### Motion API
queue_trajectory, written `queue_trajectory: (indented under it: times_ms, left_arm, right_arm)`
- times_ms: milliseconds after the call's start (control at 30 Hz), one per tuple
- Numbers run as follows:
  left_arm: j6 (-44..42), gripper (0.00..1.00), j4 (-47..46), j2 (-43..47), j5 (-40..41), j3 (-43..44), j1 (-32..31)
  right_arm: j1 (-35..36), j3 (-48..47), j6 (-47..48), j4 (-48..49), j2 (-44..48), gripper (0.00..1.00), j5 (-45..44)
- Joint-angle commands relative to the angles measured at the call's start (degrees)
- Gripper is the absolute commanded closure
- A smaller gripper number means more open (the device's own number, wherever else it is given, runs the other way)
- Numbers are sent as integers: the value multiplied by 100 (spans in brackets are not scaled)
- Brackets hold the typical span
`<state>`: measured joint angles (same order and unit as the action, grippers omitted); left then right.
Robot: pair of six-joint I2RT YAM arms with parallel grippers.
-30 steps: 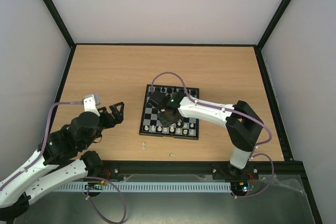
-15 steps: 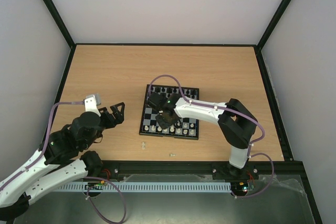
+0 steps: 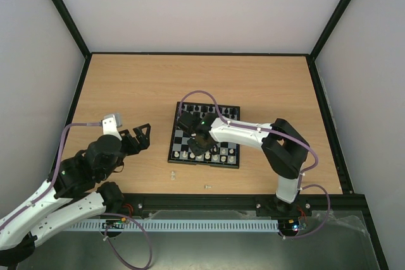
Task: Set up the chess pieces on the board
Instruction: Place the chess piece on the chessboard.
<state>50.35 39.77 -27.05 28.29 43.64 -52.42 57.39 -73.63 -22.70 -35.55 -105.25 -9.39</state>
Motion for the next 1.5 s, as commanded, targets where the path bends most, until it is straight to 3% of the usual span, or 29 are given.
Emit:
queue_trajectory:
  times_ms: [0,533,833,1133,1400,1467]
  left_arm:
    - [-34,0,-57,24,45,-65,-3]
    - [-47,1,-84,-20,79,-74,3]
    - [-58,0,-109,-59,89,-65,-4]
    - [-128,1,-137,-236,131,-31,0]
    - [-69,1,-161,-924,45,60,0]
    - [-18,0,-156,-1080,33,53,-3]
  right_arm:
    - [-22,14,81,-55,-134,89,15]
    - [-89,6,114,-2,-197,88,-26]
    - [-111,-29,112,23,-110,79,-88]
    - [-164,71,-121,224,991,38,-826]
    - [-163,1417,-385,689,2886,4,-720]
    - [-162,1769,-466,768,3322,1,-622]
